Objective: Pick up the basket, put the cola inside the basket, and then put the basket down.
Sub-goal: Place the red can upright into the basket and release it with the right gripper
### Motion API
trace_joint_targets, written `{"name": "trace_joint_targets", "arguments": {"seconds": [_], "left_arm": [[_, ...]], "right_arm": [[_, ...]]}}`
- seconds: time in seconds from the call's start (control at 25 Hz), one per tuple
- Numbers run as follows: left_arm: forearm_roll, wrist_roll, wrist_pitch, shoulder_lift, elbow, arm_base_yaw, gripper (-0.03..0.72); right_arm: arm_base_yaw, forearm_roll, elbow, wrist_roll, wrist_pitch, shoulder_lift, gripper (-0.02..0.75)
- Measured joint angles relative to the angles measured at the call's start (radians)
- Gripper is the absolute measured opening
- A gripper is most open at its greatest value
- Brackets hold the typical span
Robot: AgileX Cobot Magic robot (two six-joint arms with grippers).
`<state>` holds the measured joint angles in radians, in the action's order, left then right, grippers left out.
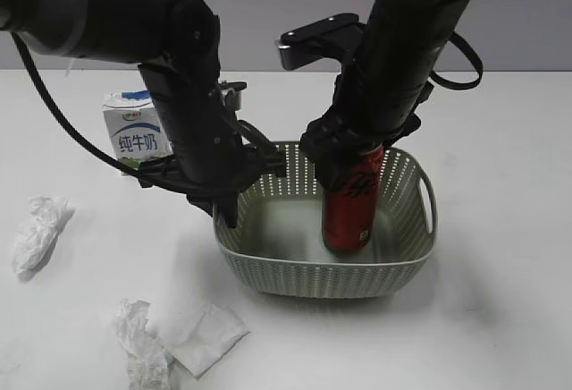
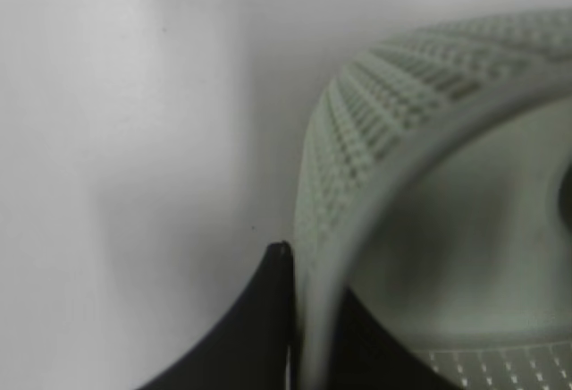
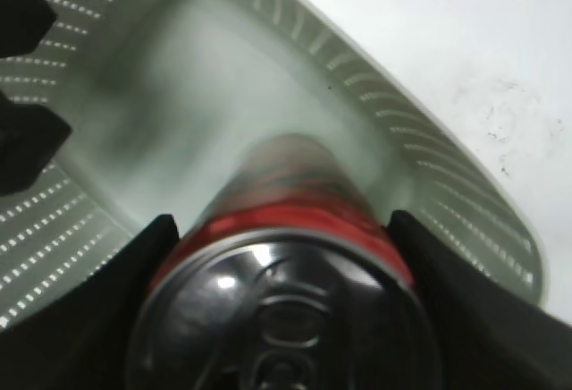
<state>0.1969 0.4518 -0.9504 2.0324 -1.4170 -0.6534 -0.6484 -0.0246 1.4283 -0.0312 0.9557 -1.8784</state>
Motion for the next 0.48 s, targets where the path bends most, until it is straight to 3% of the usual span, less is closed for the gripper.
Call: {"name": "trace_joint_targets", "arguments": {"seconds": [0.08, 0.24, 0.48], "left_arm": [[0.0, 0.0, -0.001, 0.0, 0.0, 0.0, -0.003], [-0.005, 0.0, -0.005, 0.002, 0.0, 0.0, -0.003], [-0.003, 0.0, -0.008, 0.003, 0.0, 0.0, -0.003]], "right_arm": [[0.0, -0.009, 0.0, -0.018, -0.002, -0.001, 0.509], [0.0, -0.026, 0.002, -0.035, -0.002, -0.001, 0.632], [0.0, -0.028, 0.009, -0.039, 0.013, 0.022, 0.633]]}}
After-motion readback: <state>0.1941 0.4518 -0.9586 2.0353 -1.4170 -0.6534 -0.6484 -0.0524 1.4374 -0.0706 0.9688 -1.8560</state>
